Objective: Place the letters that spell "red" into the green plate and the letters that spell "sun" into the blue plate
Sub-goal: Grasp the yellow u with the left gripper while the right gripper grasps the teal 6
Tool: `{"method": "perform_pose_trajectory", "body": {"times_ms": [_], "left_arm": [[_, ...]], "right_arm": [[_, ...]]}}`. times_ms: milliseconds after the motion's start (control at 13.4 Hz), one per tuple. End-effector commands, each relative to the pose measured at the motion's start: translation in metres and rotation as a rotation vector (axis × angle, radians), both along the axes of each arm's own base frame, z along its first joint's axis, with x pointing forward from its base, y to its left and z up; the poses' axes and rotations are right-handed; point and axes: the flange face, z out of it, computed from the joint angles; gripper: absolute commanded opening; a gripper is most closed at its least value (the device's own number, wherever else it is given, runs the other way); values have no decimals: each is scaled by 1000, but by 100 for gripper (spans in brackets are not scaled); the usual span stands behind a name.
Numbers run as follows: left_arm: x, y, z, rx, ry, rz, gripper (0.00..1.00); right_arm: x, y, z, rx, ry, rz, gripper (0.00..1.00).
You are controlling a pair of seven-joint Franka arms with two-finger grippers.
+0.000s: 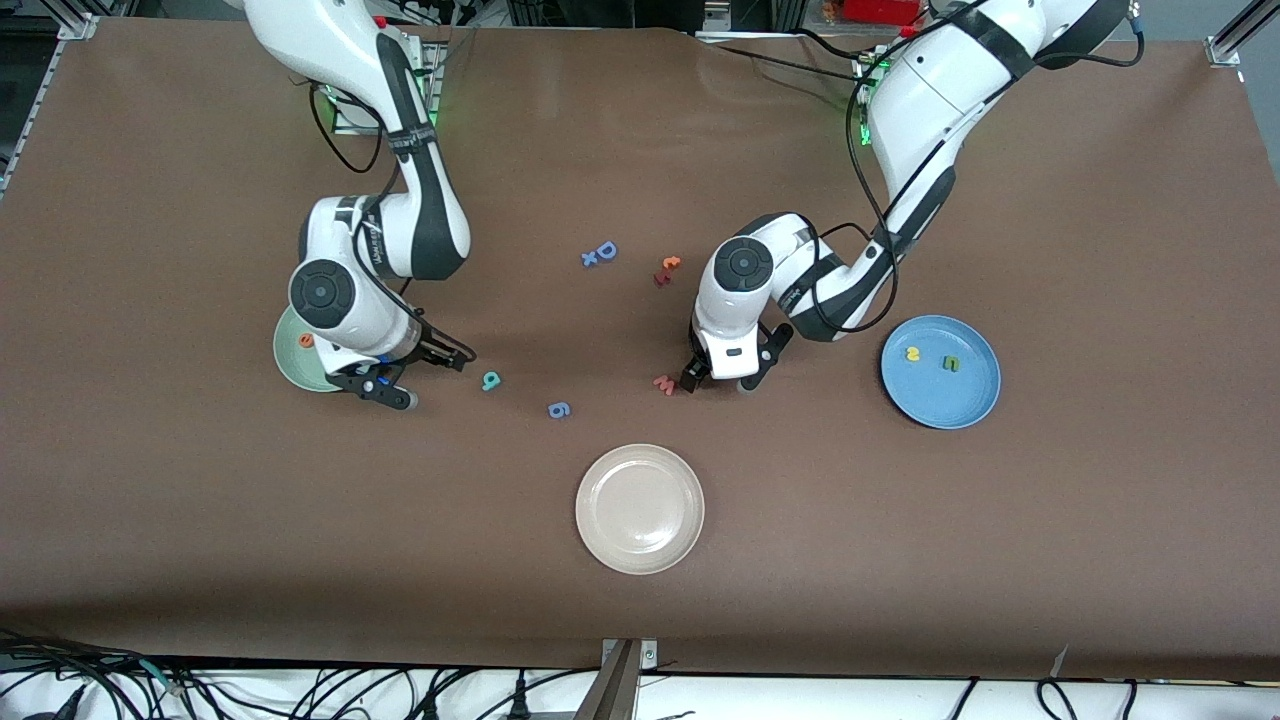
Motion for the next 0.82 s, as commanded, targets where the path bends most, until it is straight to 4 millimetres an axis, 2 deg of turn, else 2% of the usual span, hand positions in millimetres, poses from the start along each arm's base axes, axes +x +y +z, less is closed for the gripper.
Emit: {"method": "perform_pose_trajectory", "body": {"times_ms": [0,75,224,299,373,523,597,672,747], "left_arm": [[5,-5,0,7,-31,38,100],[5,-7,1,0,-36,44,100],[3,-10,-2,-5,-37,51,97],[2,-10,-4,-1,-38,53,96],[2,-10,-4,5,-47,55,94],[2,-10,-6,17,-63,49,92],[2,-10,-6,16,-63,56,84],[2,-10,-6,15,-63,61,74],[2,-10,-5,15,-65,61,71]], "right_arm": [[9,19,-14,28,-24,-43,79],[14,25,-14,34,-39,-47,79],[20,28,-28,33,-92,-66,79],[20,39,-35,50,-113,-81,80],[25,51,-32,60,-132,-86,82],[29,60,-30,62,-145,-87,84],[31,63,-30,61,-148,-79,93],[30,65,-30,60,-145,-68,94],[28,64,-32,56,-141,-64,94]]}}
